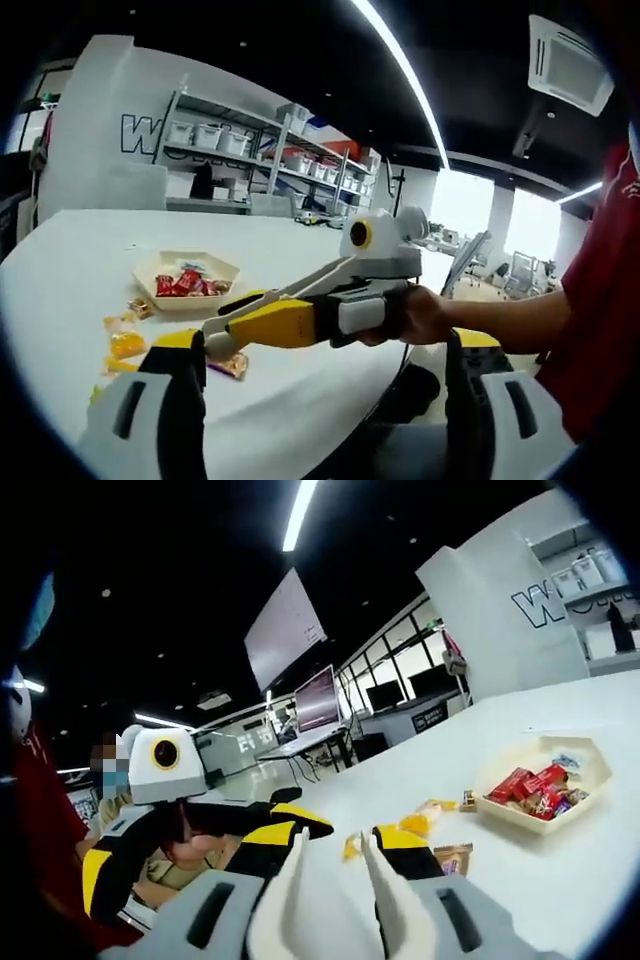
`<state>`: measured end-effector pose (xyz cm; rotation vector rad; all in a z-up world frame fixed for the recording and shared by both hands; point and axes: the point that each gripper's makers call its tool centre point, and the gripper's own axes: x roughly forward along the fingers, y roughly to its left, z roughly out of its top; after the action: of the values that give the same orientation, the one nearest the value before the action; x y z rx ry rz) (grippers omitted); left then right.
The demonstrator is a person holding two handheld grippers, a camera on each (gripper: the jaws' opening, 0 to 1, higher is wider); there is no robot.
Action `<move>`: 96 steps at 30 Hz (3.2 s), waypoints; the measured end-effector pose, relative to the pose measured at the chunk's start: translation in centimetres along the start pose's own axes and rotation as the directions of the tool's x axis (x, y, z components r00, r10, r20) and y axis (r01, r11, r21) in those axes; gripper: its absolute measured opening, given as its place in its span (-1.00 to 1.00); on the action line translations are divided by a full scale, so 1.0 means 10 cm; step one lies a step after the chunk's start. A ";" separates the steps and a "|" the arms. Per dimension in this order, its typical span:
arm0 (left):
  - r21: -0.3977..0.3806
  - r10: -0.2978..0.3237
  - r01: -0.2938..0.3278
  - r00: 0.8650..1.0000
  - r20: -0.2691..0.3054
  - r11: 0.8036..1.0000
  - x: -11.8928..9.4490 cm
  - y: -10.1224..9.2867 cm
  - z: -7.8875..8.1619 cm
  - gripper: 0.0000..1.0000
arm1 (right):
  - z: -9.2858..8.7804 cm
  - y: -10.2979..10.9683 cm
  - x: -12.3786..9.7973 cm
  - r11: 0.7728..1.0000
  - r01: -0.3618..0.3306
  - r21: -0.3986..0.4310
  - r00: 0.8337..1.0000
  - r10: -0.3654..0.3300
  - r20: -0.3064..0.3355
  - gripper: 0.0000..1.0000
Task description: Place the target food into the container with the food tongs after gripping and lifting it, then release it inside without dropping or visibly crushing the food.
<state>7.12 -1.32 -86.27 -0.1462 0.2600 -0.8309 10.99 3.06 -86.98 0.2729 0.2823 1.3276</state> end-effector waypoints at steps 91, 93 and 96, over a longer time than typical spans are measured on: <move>-0.074 0.073 -0.071 0.997 0.029 0.995 -0.29 0.24 -0.05 0.92 | 0.21 -0.20 -0.05 0.995 0.096 -0.014 0.994 -0.095 0.057 -0.56; -0.107 0.145 -0.140 0.988 0.044 0.984 -0.36 0.40 -0.05 0.96 | 0.18 -0.38 -0.07 0.986 0.162 -0.022 0.986 -0.161 0.035 -0.57; -0.129 0.184 -0.177 0.982 0.041 0.976 -0.41 0.50 -0.09 0.97 | 0.12 -0.54 -0.06 0.978 0.205 0.026 0.979 -0.205 -0.003 -0.56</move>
<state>7.82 5.05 -87.56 -0.2575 0.2719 -0.6294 16.20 1.27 -87.76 0.2585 0.3197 1.1205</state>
